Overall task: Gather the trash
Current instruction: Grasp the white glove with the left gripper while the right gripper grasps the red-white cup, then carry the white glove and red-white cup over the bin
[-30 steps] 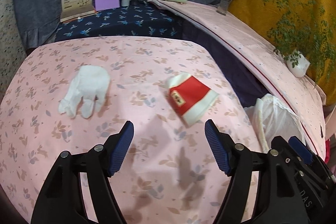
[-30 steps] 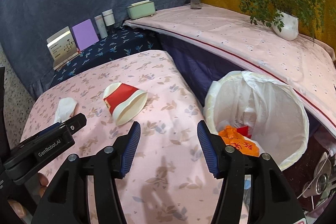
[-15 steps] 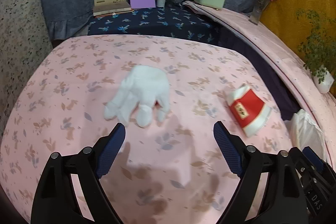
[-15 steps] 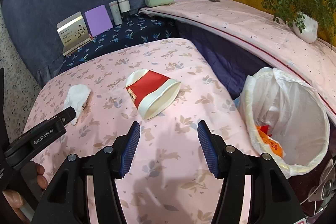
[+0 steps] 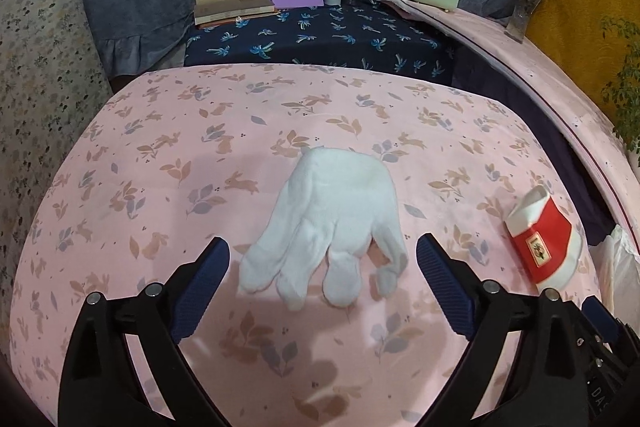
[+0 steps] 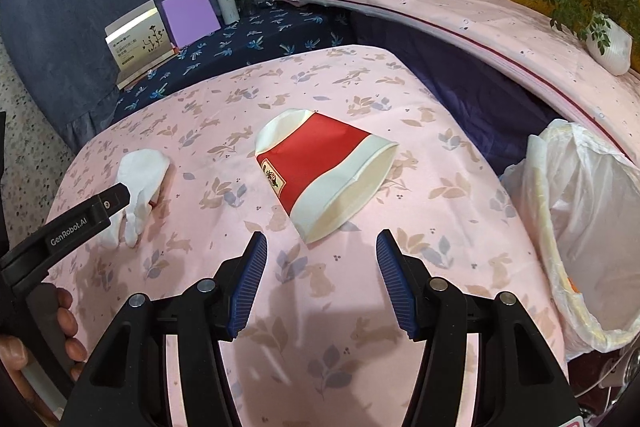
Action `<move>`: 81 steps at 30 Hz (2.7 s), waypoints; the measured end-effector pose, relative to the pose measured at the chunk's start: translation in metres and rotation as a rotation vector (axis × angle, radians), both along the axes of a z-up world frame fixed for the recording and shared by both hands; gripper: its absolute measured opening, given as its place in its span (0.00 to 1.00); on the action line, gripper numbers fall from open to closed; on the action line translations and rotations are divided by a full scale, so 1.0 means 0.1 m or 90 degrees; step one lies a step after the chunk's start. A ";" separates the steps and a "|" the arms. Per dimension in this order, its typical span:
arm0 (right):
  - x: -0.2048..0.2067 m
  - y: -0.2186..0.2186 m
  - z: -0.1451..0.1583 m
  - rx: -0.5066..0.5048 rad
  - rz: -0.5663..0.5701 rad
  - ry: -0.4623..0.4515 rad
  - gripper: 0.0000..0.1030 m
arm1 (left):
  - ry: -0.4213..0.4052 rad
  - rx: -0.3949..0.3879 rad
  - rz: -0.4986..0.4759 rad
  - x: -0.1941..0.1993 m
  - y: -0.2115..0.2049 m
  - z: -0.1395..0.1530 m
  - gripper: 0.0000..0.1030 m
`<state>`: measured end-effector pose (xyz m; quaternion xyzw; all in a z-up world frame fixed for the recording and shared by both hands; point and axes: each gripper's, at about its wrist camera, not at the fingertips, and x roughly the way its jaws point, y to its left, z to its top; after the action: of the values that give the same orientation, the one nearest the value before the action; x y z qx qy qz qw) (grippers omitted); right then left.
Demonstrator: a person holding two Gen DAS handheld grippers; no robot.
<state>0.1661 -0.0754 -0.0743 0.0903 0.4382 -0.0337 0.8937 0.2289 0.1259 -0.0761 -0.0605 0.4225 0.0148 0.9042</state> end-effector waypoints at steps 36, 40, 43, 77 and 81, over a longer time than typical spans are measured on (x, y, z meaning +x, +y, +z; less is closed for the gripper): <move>0.18 -0.01 -0.11 0.028 0.017 0.012 0.04 | 0.055 -0.045 -0.109 -0.02 -0.67 -0.23 0.23; 0.08 -0.09 -0.04 0.029 0.011 0.005 0.03 | 0.057 -0.047 -0.126 -0.13 -0.81 -0.19 0.22; -0.01 -0.16 0.01 0.030 0.004 -0.002 0.03 | 0.057 -0.049 -0.137 -0.22 -0.92 -0.16 0.22; -0.92 -1.48 0.44 0.042 -0.143 -0.081 0.03 | 0.008 0.002 -0.304 -0.86 -2.33 0.29 0.22; -1.01 -1.67 0.42 0.044 -0.166 -0.081 0.03 | 0.006 0.004 -0.324 -0.92 -2.50 0.30 0.22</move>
<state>0.0646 -0.2422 -0.0322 0.1796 0.3662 -0.1287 0.9039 0.1366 -0.1243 -0.0459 0.0510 0.4280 -0.2118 0.8771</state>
